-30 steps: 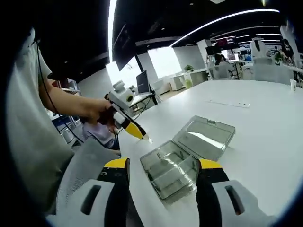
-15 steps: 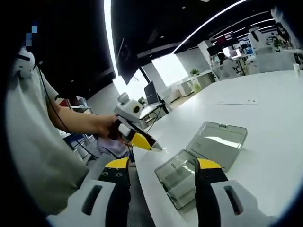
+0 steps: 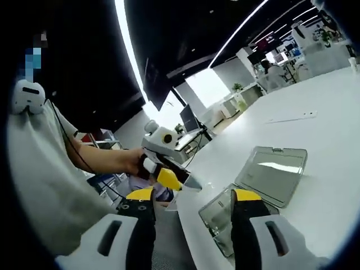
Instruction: Insert the divider into the dual guide fixture by aligning both edges with the guide slots and pushing it downward to the bottom, including one-sided entry, uneven engagement, binding, and posture correction.
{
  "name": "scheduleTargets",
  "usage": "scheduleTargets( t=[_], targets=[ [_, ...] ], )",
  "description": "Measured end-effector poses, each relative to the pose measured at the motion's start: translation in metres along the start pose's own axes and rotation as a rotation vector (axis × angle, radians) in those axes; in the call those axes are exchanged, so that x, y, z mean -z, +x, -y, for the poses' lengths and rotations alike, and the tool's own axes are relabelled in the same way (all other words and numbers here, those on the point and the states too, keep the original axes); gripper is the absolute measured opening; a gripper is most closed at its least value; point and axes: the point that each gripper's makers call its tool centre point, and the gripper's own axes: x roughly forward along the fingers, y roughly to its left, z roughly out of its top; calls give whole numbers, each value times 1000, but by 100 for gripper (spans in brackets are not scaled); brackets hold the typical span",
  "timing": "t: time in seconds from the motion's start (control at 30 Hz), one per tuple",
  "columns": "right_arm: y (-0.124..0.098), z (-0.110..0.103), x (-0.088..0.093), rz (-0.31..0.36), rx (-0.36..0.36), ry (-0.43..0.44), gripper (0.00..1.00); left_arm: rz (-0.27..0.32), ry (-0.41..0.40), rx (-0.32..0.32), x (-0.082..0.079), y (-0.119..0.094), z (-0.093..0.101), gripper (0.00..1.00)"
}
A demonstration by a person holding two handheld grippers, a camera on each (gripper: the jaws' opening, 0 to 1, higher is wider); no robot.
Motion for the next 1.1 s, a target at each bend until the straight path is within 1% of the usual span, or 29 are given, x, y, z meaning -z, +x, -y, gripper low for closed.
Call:
scheduleTargets(
  t=[0.07,0.17,0.3,0.43,0.6,0.83,1.1],
  targets=[
    [2,-3,-5,21,-24,22,50,0,3,10,0,1,1,28],
    [4,-6,-7,26,-48,38,48,-12,2,22,2,4,5,28],
    [6,-12,-11,43,-84,58,48,-2,16,57,1,5,13,28],
    [8,-17,-13,47,-120,78,48,-16,19,69,3,8,17,28],
    [10,-23,-17,70,-156,100,48,-14,18,110,3,10,27,28],
    [10,-30,-23,98,-199,133,48,-7,19,152,1,11,39,28],
    [12,-36,-25,103,-232,147,50,6,20,195,-2,11,51,28]
  ],
)
